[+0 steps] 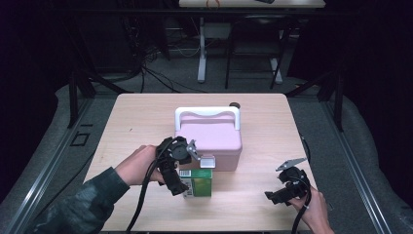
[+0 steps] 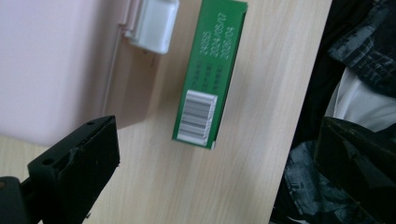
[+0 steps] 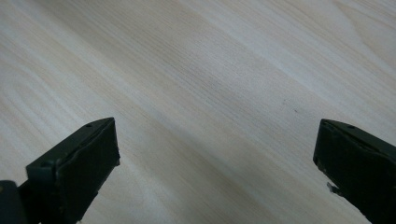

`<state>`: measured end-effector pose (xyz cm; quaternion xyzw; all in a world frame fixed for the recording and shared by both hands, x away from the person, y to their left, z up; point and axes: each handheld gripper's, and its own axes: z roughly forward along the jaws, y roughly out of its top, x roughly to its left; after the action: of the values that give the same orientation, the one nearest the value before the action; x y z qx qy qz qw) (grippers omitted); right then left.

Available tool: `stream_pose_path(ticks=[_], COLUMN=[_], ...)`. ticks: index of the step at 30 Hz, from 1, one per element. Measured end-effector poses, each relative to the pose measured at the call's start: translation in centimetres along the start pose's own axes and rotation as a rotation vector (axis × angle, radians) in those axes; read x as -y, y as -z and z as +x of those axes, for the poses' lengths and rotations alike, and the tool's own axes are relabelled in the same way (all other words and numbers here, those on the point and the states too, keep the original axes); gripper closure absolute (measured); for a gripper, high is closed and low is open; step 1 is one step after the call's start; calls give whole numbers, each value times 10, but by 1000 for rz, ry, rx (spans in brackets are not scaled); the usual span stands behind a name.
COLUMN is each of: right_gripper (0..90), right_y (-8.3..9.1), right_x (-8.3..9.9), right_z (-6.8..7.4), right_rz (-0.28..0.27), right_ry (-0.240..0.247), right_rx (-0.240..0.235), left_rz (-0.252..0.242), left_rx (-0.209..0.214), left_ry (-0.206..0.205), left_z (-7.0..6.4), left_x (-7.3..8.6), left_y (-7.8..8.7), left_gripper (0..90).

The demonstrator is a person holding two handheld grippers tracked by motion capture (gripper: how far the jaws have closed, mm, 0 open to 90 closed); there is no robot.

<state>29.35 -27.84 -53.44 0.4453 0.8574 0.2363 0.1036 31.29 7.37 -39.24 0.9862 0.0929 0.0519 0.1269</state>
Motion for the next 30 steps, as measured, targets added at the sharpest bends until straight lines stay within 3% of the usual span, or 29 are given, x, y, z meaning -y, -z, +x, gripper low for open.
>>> stream_pose_path(ticks=[4,11,15,21,22,23,25,26,30], right_gripper=[0,0,0,0,0,0,0,0,2], right_y=[0,0,-1,-1,-1,-1,-1,-1,-2], right_x=[0,0,0,0,0,0,0,0,1], right_z=[0,0,0,2,1,1,1,1,0], right_rz=[7,13,23,17,27,27,28,27,31], right_ry=[3,6,12,6,13,13,14,13,10], right_rx=[-5,-3,-2,-10,-5,-5,-5,-5,-8], left_rz=[33,61,108,123,120,114,119,122,134], left_rx=[7,24,23,34,29,40,19,34,45], left_ry=[-37,-57,-67,-79,-79,-80,-86,-87,-97], left_z=[-3,-4,-3,-3,-3,-3,-3,-2,-1], left_x=[-12,-22,-27,-34,-35,-36,-38,-39,-41], left_y=[-7,-14,-19,-25,-26,-26,-26,-27,-32], left_gripper=[0,0,2,121,182,182,298,339,419])
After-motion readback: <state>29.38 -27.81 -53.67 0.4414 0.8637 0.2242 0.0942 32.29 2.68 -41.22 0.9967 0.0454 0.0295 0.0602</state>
